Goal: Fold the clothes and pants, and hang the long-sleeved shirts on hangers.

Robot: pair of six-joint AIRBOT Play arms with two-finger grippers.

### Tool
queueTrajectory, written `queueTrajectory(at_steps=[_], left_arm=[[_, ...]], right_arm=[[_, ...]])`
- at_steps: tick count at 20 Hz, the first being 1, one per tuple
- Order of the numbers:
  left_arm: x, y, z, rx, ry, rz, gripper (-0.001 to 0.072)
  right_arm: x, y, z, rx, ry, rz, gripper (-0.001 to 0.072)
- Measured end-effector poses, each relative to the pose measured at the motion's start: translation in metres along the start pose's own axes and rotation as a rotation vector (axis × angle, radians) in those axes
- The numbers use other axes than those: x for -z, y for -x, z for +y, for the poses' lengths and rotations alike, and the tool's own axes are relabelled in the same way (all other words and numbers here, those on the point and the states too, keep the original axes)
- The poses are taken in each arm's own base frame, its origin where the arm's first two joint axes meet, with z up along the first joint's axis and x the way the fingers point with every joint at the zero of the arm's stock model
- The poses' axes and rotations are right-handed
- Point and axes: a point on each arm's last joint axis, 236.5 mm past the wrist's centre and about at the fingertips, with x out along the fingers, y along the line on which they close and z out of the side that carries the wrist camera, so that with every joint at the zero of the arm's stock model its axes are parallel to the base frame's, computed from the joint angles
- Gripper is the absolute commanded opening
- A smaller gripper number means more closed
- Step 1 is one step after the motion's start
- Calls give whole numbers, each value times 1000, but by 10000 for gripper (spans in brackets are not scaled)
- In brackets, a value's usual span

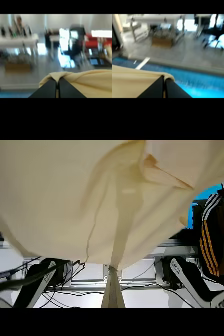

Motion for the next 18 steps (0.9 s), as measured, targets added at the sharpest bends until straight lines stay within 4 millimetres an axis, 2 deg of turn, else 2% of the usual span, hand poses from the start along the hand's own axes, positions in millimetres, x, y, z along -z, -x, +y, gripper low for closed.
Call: queueTrajectory(at_steps=[2, 4, 6, 8, 10, 13, 15, 18], left_arm=[[85, -47, 4, 55, 71, 243, 12], [166, -81, 7, 95, 152, 445, 12], [233, -108, 8, 119, 257, 580, 12], [285, -128, 7, 130, 366, 658, 12], [319, -145, 8, 117, 449, 680, 12], [351, -157, 7, 115, 469, 703, 12], [371, -154, 7, 122, 430, 757, 12], [405, -136, 8, 124, 359, 885, 12]], right_arm=[[55, -48, -26, -50, -111, 170, 8], [122, -97, -47, -90, -202, 344, 8], [194, -142, -65, -101, -270, 502, 8], [253, -177, -78, -90, -325, 597, 8], [298, -204, -92, -53, -383, 642, 8], [333, -224, -109, 8, -414, 660, 8], [350, -226, -113, 24, -417, 693, 8], [381, -220, -104, 14, -433, 782, 8]])
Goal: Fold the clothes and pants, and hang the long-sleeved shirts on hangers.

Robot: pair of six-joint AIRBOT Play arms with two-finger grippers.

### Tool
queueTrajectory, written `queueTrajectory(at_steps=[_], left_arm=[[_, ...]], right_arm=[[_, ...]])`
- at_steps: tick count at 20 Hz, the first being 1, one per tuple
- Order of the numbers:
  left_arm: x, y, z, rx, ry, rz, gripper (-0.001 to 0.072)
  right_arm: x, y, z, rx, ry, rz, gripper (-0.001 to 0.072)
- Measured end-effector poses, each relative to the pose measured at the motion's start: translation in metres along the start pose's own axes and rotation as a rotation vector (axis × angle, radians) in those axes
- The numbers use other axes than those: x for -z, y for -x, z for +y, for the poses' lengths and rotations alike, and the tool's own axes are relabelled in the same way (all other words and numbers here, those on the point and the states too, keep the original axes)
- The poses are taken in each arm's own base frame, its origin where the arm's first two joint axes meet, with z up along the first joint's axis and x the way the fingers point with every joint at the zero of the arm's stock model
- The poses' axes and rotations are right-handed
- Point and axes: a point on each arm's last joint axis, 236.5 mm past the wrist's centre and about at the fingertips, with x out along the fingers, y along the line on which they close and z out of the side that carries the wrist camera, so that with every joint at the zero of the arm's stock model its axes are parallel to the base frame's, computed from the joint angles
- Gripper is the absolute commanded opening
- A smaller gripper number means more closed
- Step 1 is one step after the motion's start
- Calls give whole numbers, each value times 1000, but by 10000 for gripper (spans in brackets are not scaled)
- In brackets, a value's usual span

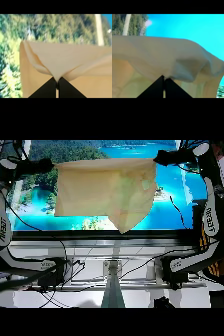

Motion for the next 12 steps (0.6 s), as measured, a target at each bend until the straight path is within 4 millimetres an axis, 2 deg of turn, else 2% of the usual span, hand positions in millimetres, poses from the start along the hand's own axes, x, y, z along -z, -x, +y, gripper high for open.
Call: queueTrajectory(at_steps=[3, 4, 5, 6, 7, 8, 10, 12], left_arm=[[35, -11, 22, -69, -8, 134, 14], [44, -13, 28, -83, -3, 167, 51], [52, -17, 32, -92, 0, 196, 258], [60, -20, 34, -98, 2, 222, 573], [67, -23, 35, -102, 1, 248, 696], [72, -25, 36, -103, 7, 265, 693], [79, -24, 35, -102, 2, 296, 692], [80, -15, 33, -101, -9, 314, 662]], right_arm=[[43, -18, -9, 9, -44, 114, 20], [56, -22, -14, 16, -67, 149, 217], [69, -26, -17, 22, -89, 180, 529], [82, -29, -20, 28, -114, 211, 593], [91, -31, -21, 29, -127, 236, 592], [98, -32, -20, 28, -142, 254, 586], [107, -29, -20, 31, -149, 284, 371], [116, -20, -21, 31, -133, 325, 334]])
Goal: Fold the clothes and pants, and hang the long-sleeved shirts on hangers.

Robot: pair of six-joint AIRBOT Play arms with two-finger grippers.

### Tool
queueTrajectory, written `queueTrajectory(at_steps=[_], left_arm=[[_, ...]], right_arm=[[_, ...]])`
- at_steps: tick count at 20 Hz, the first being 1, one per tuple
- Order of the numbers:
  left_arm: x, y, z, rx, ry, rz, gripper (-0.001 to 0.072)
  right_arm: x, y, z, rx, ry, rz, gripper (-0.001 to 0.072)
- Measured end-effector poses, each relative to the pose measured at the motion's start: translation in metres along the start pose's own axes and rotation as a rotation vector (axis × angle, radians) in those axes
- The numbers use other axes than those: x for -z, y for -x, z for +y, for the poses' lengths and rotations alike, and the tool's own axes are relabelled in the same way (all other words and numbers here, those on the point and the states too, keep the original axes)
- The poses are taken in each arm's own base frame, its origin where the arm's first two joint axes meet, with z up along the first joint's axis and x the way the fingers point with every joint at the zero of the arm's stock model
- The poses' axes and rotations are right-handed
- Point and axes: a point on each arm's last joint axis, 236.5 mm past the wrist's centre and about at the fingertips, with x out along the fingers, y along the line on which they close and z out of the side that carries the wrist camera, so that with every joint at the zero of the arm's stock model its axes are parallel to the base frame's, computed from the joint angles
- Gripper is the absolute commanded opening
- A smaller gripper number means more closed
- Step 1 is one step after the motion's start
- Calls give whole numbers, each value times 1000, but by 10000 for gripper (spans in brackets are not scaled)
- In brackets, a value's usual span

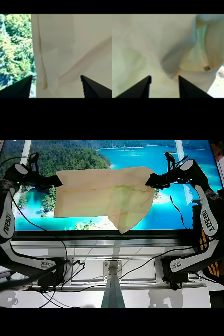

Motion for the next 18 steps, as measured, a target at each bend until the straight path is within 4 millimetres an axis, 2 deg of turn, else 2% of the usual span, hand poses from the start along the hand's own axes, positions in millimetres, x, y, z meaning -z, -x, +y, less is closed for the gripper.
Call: queueTrajectory(at_steps=[2, 6, 8, 10, 13, 18], left_arm=[[1, 18, -2, 2, -10, 2, 486], [0, 66, -10, 11, -24, -27, 451], [2, 87, -15, 15, -30, -40, 326], [12, 101, -18, 19, -30, -29, 325], [40, 111, -13, 13, -8, 2, 325], [116, 100, -3, 17, 84, 99, 327]], right_arm=[[19, 8, -5, 9, 38, 74, 336], [78, 19, -15, -20, 20, 278, 339], [106, 23, -15, -42, -7, 333, 339], [133, 26, -12, -50, -28, 351, 338], [166, 21, 1, -96, -97, 305, 337], [195, -6, 25, -211, -326, 178, 337]])
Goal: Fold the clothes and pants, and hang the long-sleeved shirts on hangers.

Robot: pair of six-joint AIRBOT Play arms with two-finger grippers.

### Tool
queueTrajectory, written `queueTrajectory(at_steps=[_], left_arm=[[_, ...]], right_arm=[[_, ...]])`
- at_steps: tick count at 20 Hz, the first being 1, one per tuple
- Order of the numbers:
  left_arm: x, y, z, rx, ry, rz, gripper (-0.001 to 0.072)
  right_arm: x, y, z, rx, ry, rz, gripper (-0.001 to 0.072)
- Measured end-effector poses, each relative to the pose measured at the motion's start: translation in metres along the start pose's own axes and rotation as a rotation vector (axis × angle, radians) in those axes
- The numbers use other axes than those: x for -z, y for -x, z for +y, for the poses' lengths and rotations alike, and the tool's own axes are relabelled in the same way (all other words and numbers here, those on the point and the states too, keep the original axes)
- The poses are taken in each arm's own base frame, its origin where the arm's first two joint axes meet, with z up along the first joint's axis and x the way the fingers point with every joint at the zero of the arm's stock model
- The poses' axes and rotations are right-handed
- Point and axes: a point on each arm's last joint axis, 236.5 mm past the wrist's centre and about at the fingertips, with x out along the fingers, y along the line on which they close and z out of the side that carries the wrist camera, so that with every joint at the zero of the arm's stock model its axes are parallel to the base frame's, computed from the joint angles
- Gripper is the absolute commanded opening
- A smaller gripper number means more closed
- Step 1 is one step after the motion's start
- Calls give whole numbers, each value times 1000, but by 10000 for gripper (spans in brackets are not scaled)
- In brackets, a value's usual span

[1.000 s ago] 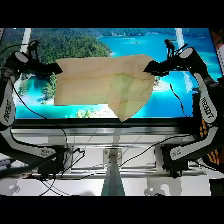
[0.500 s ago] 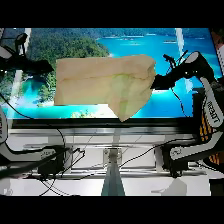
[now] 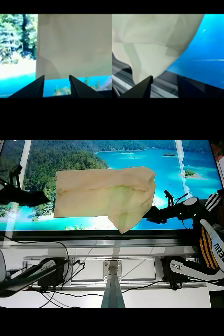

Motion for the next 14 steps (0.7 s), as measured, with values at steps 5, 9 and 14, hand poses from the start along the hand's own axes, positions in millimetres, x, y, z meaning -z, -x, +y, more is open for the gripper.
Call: queueTrajectory(at_steps=[5, 9, 14], left_arm=[[48, -20, 3, 11, 51, 65, 359], [55, -26, 6, 4, 65, 59, 359], [54, -29, 18, -45, 49, 46, 356]], right_arm=[[16, -32, 6, -16, -45, -37, 335], [17, -50, 18, -10, -19, -74, 7], [12, -51, 36, -38, 6, -93, 9]])
